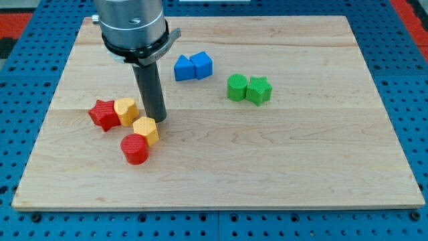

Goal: Move yellow and red blocks to join together seperately

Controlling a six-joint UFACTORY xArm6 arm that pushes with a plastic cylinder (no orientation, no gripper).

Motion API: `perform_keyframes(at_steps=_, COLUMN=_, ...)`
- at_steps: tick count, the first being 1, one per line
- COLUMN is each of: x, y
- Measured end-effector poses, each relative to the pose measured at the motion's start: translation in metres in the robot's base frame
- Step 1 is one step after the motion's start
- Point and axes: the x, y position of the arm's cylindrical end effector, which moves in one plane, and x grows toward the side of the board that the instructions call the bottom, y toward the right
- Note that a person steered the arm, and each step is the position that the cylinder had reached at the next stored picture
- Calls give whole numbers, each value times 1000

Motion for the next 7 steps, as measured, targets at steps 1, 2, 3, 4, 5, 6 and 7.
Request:
perform_keyframes(at_steps=1, x=6, y=16)
perform_keyframes(at_steps=2, x=25, y=23)
perform_keyframes(at_steps=3, x=58, y=30)
perform_keyframes(at_steps=4, x=83, y=-9)
perform_keyframes(at_steps=5, x=84, y=-11)
perform_keyframes(at_steps=6, x=62, y=-16)
perform_keyframes(at_steps=7, x=58, y=-18)
